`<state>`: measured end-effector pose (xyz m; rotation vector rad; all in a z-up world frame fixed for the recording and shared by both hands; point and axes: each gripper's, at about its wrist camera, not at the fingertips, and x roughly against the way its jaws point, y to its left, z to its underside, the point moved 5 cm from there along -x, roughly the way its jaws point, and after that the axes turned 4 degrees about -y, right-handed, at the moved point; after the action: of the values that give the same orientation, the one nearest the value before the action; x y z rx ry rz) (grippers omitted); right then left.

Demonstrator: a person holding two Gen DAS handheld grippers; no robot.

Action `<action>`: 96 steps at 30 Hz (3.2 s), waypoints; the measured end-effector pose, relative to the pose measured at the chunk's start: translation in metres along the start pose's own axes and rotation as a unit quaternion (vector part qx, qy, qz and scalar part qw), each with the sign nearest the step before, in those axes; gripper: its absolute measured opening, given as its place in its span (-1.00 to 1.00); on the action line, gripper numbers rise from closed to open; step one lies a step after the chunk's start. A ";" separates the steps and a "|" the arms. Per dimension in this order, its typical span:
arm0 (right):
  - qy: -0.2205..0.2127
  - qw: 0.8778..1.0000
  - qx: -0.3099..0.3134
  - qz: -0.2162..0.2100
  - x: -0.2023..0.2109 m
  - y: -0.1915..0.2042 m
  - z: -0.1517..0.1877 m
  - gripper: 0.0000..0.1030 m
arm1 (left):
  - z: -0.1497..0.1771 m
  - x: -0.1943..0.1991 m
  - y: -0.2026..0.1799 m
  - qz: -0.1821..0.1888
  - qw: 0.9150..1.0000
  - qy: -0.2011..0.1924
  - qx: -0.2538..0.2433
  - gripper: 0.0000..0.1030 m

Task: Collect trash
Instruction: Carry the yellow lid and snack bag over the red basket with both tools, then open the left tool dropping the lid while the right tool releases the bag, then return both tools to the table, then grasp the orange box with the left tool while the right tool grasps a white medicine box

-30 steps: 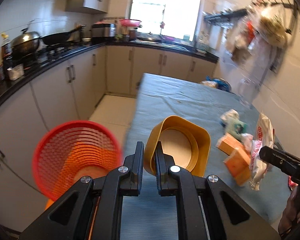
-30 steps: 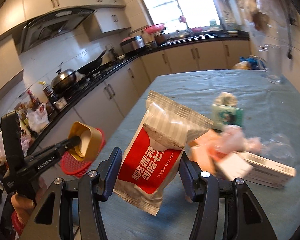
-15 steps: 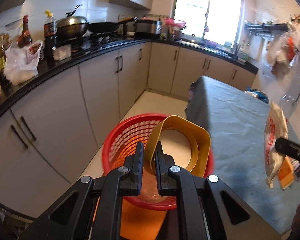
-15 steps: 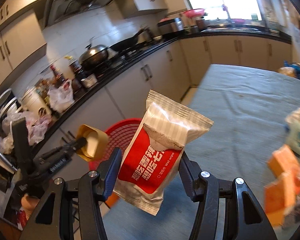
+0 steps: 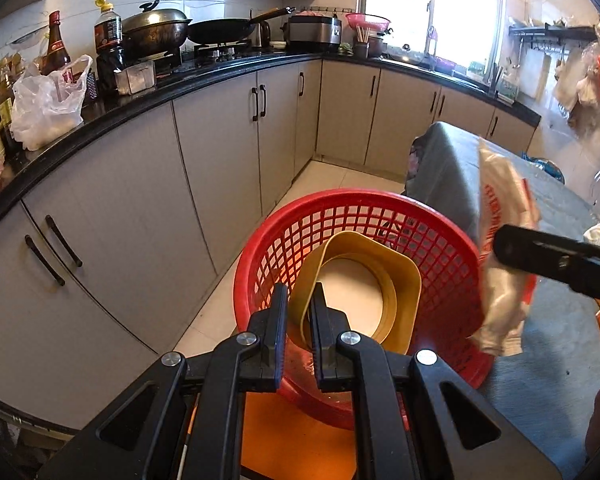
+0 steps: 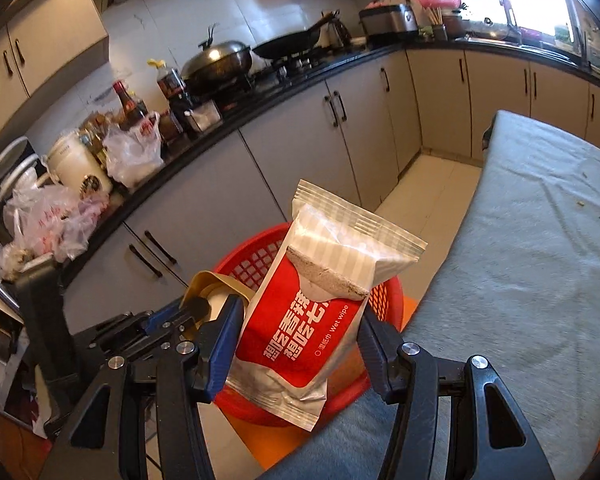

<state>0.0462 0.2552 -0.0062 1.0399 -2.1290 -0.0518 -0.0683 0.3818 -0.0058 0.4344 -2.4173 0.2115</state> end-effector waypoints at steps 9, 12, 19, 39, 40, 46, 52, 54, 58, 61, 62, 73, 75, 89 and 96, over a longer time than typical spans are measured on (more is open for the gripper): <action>0.021 1.000 -0.001 0.010 -0.015 -0.010 0.008 0.20 | 0.003 -0.010 -0.003 -0.001 1.000 0.003 -0.010 -0.80; 0.016 1.000 -0.002 0.007 -0.011 -0.011 0.008 0.20 | 0.003 -0.008 -0.005 -0.001 1.000 0.003 -0.009 -0.67; 0.004 1.000 -0.017 0.006 0.007 -0.016 0.010 0.21 | -0.001 0.002 -0.007 -0.005 1.000 -0.010 -0.006 -0.30; -0.037 0.999 -0.037 0.010 0.078 -0.030 0.029 0.28 | -0.001 0.042 -0.033 -0.009 0.999 -0.035 -0.016 -0.14; -0.041 0.998 -0.039 0.010 0.083 -0.032 0.031 0.28 | -0.001 0.044 -0.036 -0.009 0.999 -0.036 -0.017 -0.13; -0.066 0.997 -0.042 0.013 0.119 -0.042 0.041 0.28 | 0.000 0.057 -0.063 0.000 0.999 -0.042 -0.034 -0.12; -0.103 0.993 -0.048 0.028 0.172 -0.059 0.054 0.28 | 0.004 0.071 -0.102 0.024 0.997 -0.045 -0.057 -0.04; -0.122 0.990 -0.055 0.038 0.194 -0.070 0.060 0.28 | 0.007 0.075 -0.121 0.039 0.996 -0.044 -0.066 -0.02; -0.158 0.982 -0.084 0.067 0.242 -0.102 0.074 0.28 | 0.016 0.080 -0.158 0.074 0.993 -0.036 -0.087 0.00; -0.177 0.974 -0.106 0.094 0.273 -0.128 0.086 0.28 | 0.024 0.081 -0.188 0.101 0.989 -0.026 -0.104 0.01; -0.182 0.971 -0.113 0.104 0.281 -0.136 0.090 0.28 | 0.026 0.081 -0.197 0.109 0.988 -0.022 -0.109 0.02; -0.156 0.957 -0.158 0.186 0.293 -0.207 0.137 0.28 | 0.059 0.089 -0.265 0.168 0.971 0.004 -0.168 0.09; -0.154 0.960 -0.145 0.186 0.287 -0.208 0.138 0.34 | 0.064 0.090 -0.273 0.171 0.969 0.006 -0.180 0.09; -0.149 0.963 -0.128 0.187 0.273 -0.222 0.132 -0.08 | 0.054 0.088 -0.306 0.236 0.957 0.055 -0.160 0.24; -0.191 0.950 -0.162 0.187 0.314 -0.231 0.143 -0.08 | 0.040 0.068 -0.347 0.266 0.949 0.124 -0.115 0.32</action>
<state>-0.0141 -0.1557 0.0048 0.4485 -2.5220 -0.4343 -0.0158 0.0308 0.0205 -0.3416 -2.2239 0.1975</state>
